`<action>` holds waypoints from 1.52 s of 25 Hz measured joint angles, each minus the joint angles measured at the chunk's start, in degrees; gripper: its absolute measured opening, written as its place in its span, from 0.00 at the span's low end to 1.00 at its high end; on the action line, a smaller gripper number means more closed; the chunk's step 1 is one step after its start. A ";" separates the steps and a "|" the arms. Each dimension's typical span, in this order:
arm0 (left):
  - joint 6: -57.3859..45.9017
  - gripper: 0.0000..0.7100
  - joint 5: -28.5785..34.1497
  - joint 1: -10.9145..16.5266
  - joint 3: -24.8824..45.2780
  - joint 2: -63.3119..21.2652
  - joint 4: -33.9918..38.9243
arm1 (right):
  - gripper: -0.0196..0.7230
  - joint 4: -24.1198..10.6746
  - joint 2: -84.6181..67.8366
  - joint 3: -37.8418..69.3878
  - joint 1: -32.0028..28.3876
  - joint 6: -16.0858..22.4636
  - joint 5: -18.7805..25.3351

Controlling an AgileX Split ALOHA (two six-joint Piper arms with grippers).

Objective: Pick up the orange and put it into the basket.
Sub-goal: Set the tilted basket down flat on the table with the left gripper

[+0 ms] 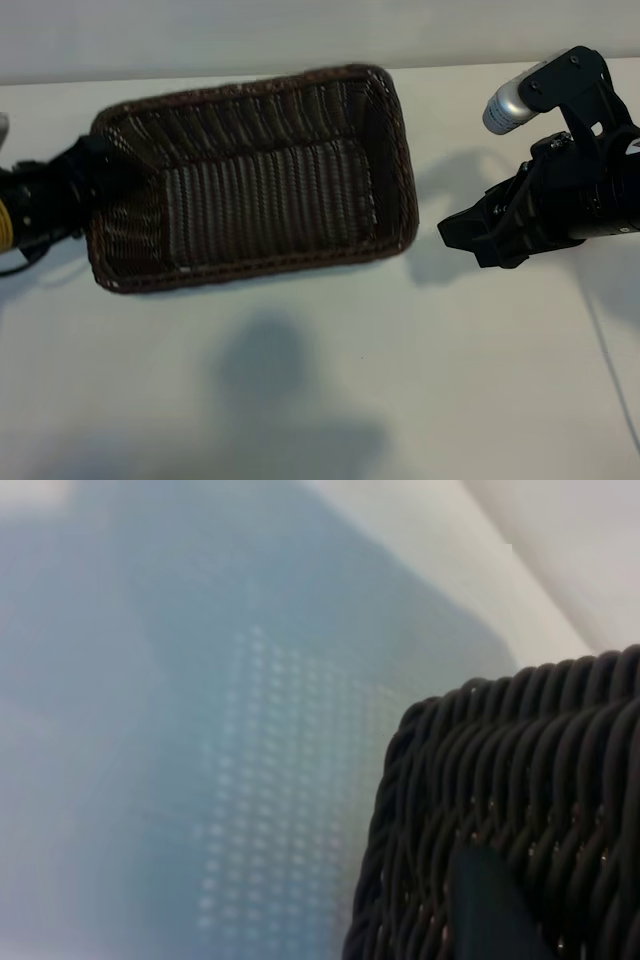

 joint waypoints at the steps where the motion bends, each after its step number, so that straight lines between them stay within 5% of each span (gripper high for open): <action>1: -1.53 0.47 0.00 0.00 -1.82 0.11 2.16 | 0.83 0.00 0.00 0.00 0.00 0.00 0.00; 7: -2.97 0.46 -0.48 -0.88 -6.76 2.20 4.03 | 0.83 0.00 0.00 0.00 0.00 0.00 0.00; 22: -2.97 0.45 6.26 -12.49 -14.00 14.66 2.02 | 0.83 0.00 0.00 0.00 0.00 0.00 0.11; 28: -2.97 0.25 7.63 -13.75 -14.33 18.82 1.28 | 0.83 0.00 0.00 0.00 0.00 0.00 0.11; 38: -2.97 0.25 3.29 -13.74 -16.18 18.91 0.97 | 0.83 0.00 0.00 -0.04 0.00 0.00 0.18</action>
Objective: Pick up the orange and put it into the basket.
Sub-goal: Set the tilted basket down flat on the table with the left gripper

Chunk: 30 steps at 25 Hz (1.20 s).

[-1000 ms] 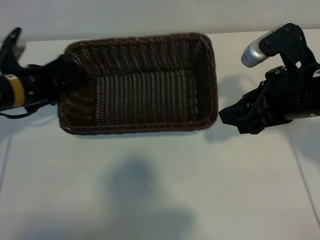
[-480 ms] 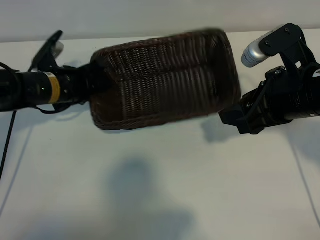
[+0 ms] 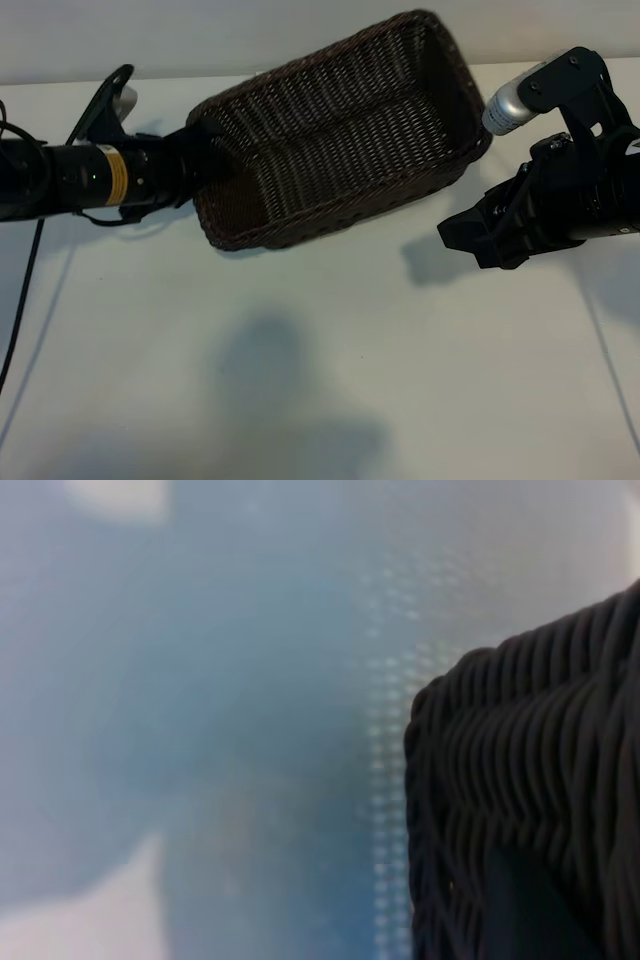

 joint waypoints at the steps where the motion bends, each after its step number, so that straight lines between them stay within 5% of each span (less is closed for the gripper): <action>1: 0.00 0.25 -0.58 0.00 -0.62 -0.50 0.18 | 0.83 0.00 0.00 0.00 0.00 0.00 0.00; 30: 0.00 0.24 -4.06 0.03 -0.91 -3.61 9.75 | 0.83 -0.06 0.00 0.00 0.06 0.00 1.90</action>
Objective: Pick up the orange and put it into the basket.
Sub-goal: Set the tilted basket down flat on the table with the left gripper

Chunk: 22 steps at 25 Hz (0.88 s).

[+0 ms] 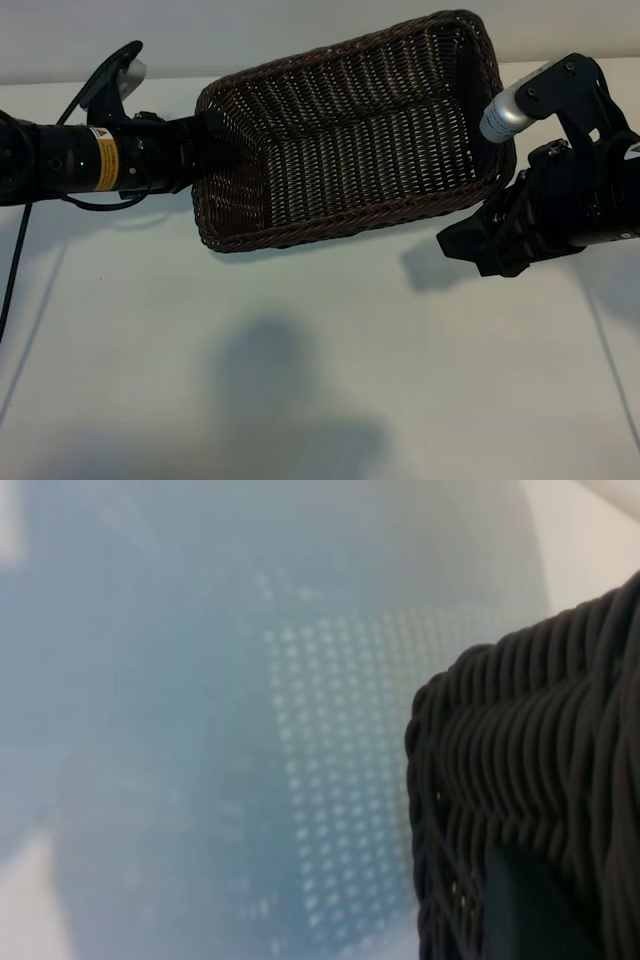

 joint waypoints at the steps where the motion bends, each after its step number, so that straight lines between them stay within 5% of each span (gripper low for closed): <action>1: 0.00 0.24 -0.14 0.00 0.00 0.00 0.14 | 0.83 0.00 0.00 0.00 0.00 0.00 0.08; 12: 0.00 0.23 -0.65 0.21 1.26 0.00 2.52 | 0.83 -0.05 0.00 0.00 0.05 0.00 0.71; 22: 0.00 0.23 -7.45 5.31 1.58 0.86 5.50 | 0.83 -0.28 0.00 0.00 0.11 0.00 -0.98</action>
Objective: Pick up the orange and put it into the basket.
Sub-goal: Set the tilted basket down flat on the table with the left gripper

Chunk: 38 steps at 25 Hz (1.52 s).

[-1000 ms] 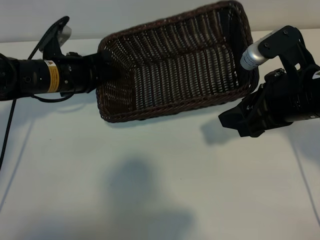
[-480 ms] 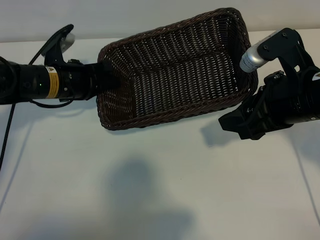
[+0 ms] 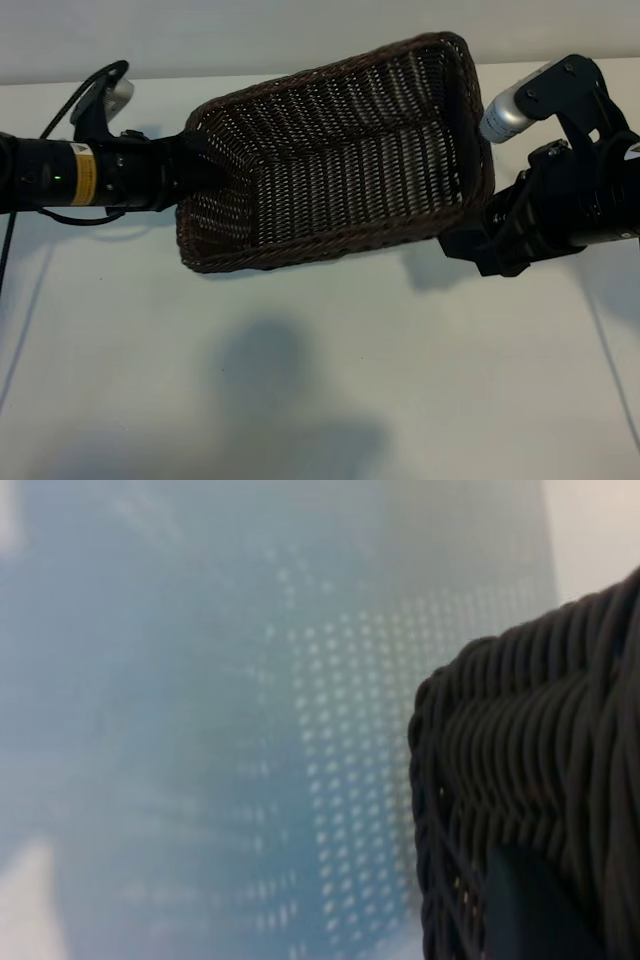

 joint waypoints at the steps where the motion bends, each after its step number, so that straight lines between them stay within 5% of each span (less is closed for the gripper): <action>1: 0.00 0.23 -0.22 0.36 0.06 0.00 0.46 | 0.83 0.04 0.00 0.00 0.00 0.00 -0.42; 11: 0.00 0.23 -0.13 1.82 0.06 0.00 2.69 | 0.83 -4.65 0.00 0.00 0.00 4.51 -3.40; 38: 0.00 0.23 1.36 1.82 0.06 0.00 4.70 | 0.83 -5.76 0.00 0.00 0.00 5.78 -5.12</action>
